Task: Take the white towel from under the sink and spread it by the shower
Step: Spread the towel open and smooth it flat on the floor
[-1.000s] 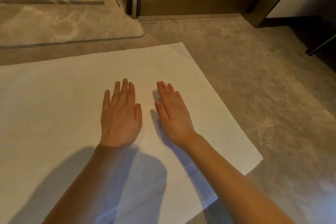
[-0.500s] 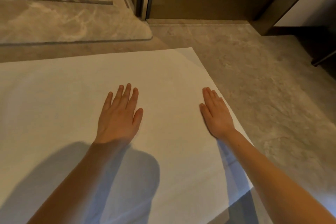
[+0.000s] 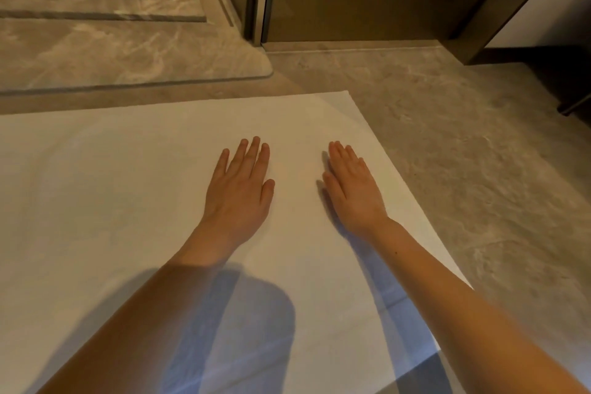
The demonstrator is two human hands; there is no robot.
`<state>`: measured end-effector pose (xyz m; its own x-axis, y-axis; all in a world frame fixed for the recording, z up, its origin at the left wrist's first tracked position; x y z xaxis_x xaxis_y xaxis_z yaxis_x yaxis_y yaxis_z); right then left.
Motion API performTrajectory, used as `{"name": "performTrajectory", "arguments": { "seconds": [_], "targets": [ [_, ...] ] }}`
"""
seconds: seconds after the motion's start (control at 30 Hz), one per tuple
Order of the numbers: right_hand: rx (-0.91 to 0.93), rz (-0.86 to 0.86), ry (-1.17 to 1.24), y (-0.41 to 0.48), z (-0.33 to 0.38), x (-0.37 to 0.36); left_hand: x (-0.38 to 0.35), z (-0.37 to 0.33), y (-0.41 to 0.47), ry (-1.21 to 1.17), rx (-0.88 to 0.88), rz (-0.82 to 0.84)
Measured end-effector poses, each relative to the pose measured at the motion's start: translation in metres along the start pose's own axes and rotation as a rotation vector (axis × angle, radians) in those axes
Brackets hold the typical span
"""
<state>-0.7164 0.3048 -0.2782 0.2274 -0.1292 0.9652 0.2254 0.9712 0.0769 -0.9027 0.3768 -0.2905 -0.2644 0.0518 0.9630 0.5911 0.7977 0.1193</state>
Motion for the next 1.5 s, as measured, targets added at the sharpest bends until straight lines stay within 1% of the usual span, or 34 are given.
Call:
{"name": "performTrajectory", "arguments": {
  "seconds": [0.07, 0.13, 0.2, 0.27, 0.33, 0.43, 0.5, 0.53, 0.6, 0.67, 0.73, 0.83, 0.9, 1.0, 1.1, 1.17, 1.2, 1.23, 1.3, 1.33, 1.37, 1.43, 1.5],
  "targets": [
    [0.100, 0.044, 0.049, 0.016, 0.038, -0.010, -0.003, -0.007, 0.014, -0.008, 0.010, 0.008],
    [0.164, 0.077, 0.073, 0.029, 0.062, -0.021, -0.010, -0.006, 0.024, 0.002, 0.034, 0.040],
    [0.206, 0.109, 0.060, 0.041, 0.064, -0.031, -0.015, -0.003, 0.027, 0.012, 0.049, 0.049],
    [0.223, 0.134, 0.033, 0.049, 0.046, -0.033, -0.018, -0.002, 0.028, 0.004, 0.048, 0.042],
    [0.159, 0.127, 0.004, 0.060, 0.013, -0.026, -0.019, -0.001, 0.028, 0.004, 0.047, 0.039],
    [-0.067, 0.125, -0.047, 0.069, -0.053, -0.008, -0.018, -0.001, 0.028, -0.006, 0.046, 0.042],
    [-0.163, 0.145, -0.071, 0.070, -0.077, 0.000, -0.016, -0.001, 0.027, -0.014, 0.045, 0.037],
    [-0.178, 0.143, -0.068, 0.071, -0.079, 0.002, -0.016, -0.002, 0.027, -0.019, 0.047, 0.032],
    [-0.120, 0.089, -0.032, 0.076, -0.062, 0.003, -0.014, -0.002, 0.026, -0.025, 0.054, 0.026],
    [0.022, 0.046, -0.002, 0.083, -0.028, 0.001, -0.014, -0.004, 0.026, -0.018, 0.052, 0.024],
    [0.152, 0.050, 0.014, 0.090, 0.008, -0.008, -0.014, -0.004, 0.025, 0.000, 0.050, 0.020],
    [0.184, 0.080, 0.064, 0.104, 0.030, -0.022, -0.015, -0.003, 0.026, 0.006, 0.051, 0.016],
    [0.166, 0.111, 0.049, 0.115, 0.025, -0.030, -0.015, -0.003, 0.026, -0.002, 0.054, 0.017],
    [0.108, 0.120, 0.002, 0.131, -0.001, -0.030, -0.015, -0.002, 0.026, -0.017, 0.053, 0.009],
    [-0.078, 0.110, -0.043, 0.139, -0.050, -0.018, -0.016, -0.001, 0.027, -0.037, 0.047, 0.001],
    [-0.229, 0.143, -0.073, 0.137, -0.078, -0.009, -0.016, -0.001, 0.026, -0.039, 0.046, -0.004],
    [-0.285, 0.144, -0.068, 0.133, -0.082, -0.004, -0.015, -0.001, 0.026, -0.039, 0.045, -0.003],
    [-0.309, 0.106, -0.043, 0.129, -0.079, 0.001, -0.015, -0.002, 0.025, -0.040, 0.044, -0.004],
    [-0.237, -0.050, 0.055, 0.114, -0.051, 0.013, -0.014, -0.002, 0.025, -0.036, 0.041, -0.003],
    [-0.164, -0.107, 0.103, 0.102, -0.030, 0.015, -0.013, -0.001, 0.025, -0.030, 0.042, 0.001],
    [-0.086, -0.128, 0.132, 0.087, -0.008, 0.014, -0.013, -0.002, 0.025, -0.023, 0.044, 0.009],
    [0.023, -0.096, 0.142, 0.056, 0.029, 0.003, -0.014, -0.003, 0.024, -0.005, 0.046, 0.018],
    [0.059, -0.048, 0.121, 0.030, 0.051, -0.010, -0.016, -0.003, 0.025, -0.008, 0.044, 0.027]
  ]
}}
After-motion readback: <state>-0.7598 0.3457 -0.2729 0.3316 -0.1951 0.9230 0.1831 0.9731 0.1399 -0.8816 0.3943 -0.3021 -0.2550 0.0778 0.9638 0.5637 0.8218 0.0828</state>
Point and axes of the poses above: each hand's wrist, its own y-axis towards the middle knuckle, its own x-axis out of the back of the hand, z = x × y, the point moved 6 cm from there along y, towards the middle knuckle, and after that the axes turned 1 degree about -y, right-handed, at the moved point
